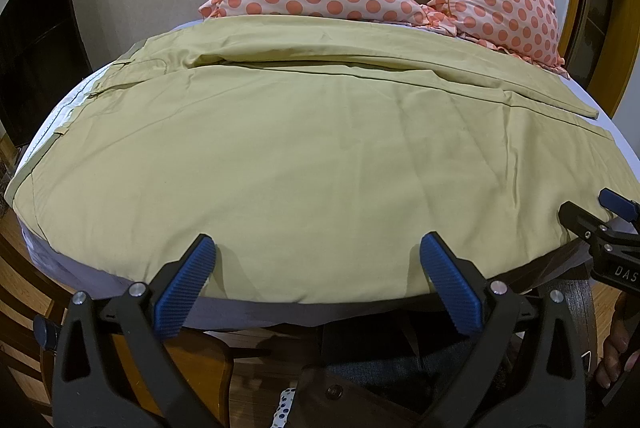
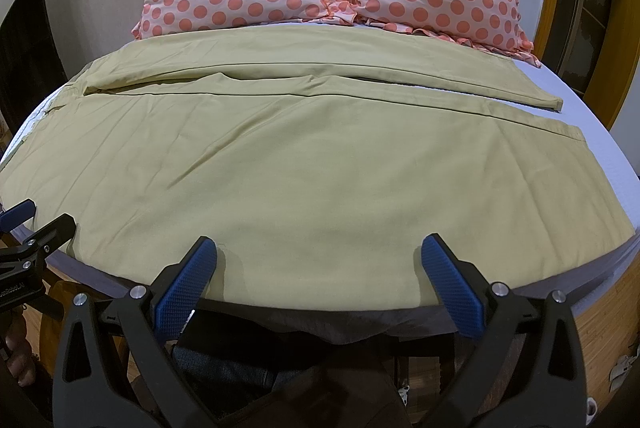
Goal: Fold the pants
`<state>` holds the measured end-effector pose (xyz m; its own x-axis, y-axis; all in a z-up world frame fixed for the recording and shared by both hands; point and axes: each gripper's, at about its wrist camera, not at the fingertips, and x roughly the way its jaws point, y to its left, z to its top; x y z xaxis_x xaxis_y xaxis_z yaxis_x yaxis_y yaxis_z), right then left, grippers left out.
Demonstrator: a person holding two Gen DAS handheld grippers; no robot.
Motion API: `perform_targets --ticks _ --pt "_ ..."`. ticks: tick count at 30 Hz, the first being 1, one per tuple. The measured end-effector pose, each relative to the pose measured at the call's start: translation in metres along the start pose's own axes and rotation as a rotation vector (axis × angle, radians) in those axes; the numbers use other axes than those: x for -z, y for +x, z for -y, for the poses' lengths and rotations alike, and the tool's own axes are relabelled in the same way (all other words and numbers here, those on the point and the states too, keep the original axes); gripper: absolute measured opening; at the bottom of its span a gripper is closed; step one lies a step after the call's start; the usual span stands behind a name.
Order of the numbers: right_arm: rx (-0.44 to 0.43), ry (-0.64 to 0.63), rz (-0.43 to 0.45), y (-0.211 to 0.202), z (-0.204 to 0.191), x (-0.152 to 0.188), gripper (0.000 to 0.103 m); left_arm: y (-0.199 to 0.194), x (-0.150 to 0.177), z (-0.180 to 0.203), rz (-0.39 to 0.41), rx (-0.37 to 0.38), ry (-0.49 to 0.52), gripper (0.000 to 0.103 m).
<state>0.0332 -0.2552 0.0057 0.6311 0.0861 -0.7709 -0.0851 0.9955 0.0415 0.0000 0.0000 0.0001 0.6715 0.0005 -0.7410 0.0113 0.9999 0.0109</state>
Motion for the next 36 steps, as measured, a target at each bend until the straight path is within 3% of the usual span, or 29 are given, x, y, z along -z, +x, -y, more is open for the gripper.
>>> perform_targets --ticks 36 --pt "-0.001 -0.001 0.001 0.0033 -0.0033 0.0042 0.102 -0.0002 0.0000 0.0000 0.004 0.000 0.000 0.101"
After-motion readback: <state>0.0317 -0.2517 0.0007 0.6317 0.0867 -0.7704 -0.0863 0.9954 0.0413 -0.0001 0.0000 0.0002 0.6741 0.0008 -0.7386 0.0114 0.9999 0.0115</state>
